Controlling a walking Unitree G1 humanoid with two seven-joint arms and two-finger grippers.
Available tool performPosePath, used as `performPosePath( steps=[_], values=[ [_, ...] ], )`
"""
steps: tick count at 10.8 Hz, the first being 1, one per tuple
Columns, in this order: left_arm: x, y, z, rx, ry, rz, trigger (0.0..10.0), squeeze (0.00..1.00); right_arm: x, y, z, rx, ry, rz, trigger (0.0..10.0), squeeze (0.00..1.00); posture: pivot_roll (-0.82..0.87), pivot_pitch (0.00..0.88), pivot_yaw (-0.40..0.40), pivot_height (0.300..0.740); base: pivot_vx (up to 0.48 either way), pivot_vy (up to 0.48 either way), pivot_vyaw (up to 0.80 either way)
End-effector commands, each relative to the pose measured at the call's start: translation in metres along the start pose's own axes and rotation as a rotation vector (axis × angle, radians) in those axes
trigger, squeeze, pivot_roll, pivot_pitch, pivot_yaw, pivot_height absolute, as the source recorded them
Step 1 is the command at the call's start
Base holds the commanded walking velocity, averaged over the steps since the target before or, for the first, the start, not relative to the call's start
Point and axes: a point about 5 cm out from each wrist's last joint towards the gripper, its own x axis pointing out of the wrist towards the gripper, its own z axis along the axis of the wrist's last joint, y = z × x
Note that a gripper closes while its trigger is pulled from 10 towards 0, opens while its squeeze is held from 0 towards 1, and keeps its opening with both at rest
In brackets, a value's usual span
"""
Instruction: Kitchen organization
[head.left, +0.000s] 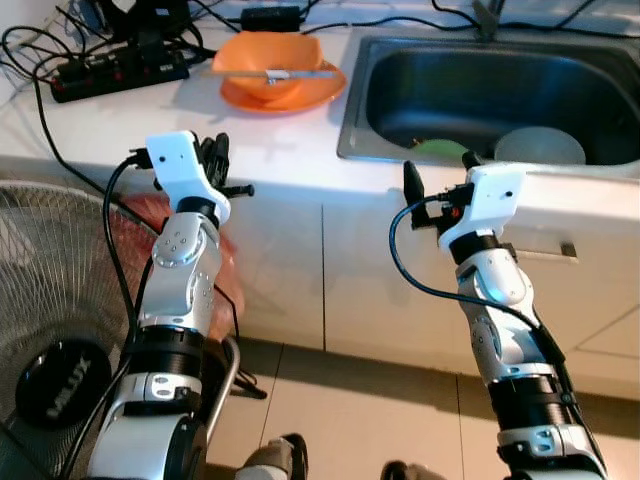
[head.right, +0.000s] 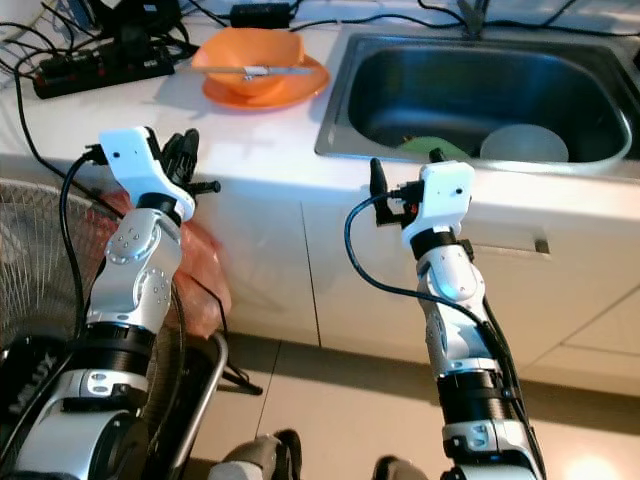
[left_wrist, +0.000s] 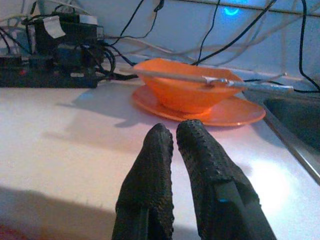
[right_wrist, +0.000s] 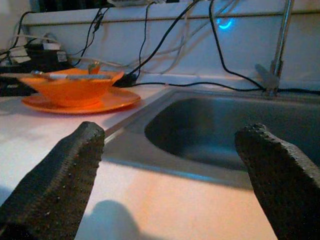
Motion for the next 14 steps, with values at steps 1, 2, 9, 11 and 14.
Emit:
performPosePath(
  steps=[1,2,9,11,14],
  values=[
    [0.0005,0.0016,0.0021,0.022,0.000,-0.002,10.0,0.00,0.0003,0.0002,0.0009,-0.001,0.000,-0.004,10.0,0.00,0.05,0.137,0.065,0.740,0.424,0.000,0.00],
    [0.0006,0.0017,0.0021,0.025,-0.001,-0.002,10.0,0.00,0.0004,0.0001,0.0008,0.000,0.000,-0.004,10.0,0.00,0.05,0.137,0.065,0.740,0.442,0.000,0.00],
    [-0.0009,-0.0016,0.0021,0.018,-0.006,-0.017,10.0,0.00,0.0004,0.0010,0.0005,0.001,0.000,0.002,10.0,0.00,0.05,0.133,0.066,0.740,0.390,0.000,0.00],
    [-0.0023,-0.0039,0.0026,0.005,-0.014,-0.030,10.0,0.00,0.0002,0.0017,0.0005,0.003,-0.001,0.004,10.0,0.00,0.05,0.131,0.066,0.740,0.000,0.000,0.00],
    [-0.0043,-0.0069,0.0032,-0.006,-0.024,-0.042,10.0,0.00,0.0004,0.0016,0.0007,0.004,0.000,0.004,10.0,0.00,0.05,0.134,0.064,0.740,0.000,0.000,0.00]
  ],
)
